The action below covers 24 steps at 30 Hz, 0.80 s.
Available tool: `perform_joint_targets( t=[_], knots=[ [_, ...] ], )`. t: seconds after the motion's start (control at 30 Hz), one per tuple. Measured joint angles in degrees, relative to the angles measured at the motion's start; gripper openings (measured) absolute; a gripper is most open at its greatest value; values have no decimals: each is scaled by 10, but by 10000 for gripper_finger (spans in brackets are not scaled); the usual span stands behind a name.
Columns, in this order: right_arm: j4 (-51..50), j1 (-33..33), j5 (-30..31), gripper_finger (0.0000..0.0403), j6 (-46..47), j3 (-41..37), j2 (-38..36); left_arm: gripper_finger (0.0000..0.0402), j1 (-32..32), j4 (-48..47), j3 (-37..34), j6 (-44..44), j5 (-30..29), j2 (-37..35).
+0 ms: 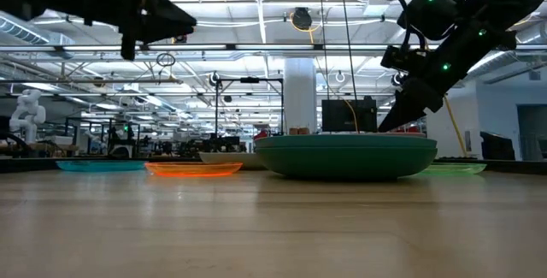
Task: Stack plastic plates
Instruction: Stack the pink plate on top of the dark orange plate
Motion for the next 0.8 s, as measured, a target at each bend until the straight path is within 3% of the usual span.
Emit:
perform_joint_targets(
  t=[0.33, 0.6, 0.8],
  knots=[
    [8, -24, 32, 0, 18, 0, 29, 81, 18, -206, 128, -8, 0, 80],
    [37, -31, -13, 0, 9, 0, 61, 81, 48, -286, 189, -9, 0, 136],
    [50, -31, -7, 0, 4, 0, 54, 81, 87, -354, 223, 4, 26, 170]
  ],
)
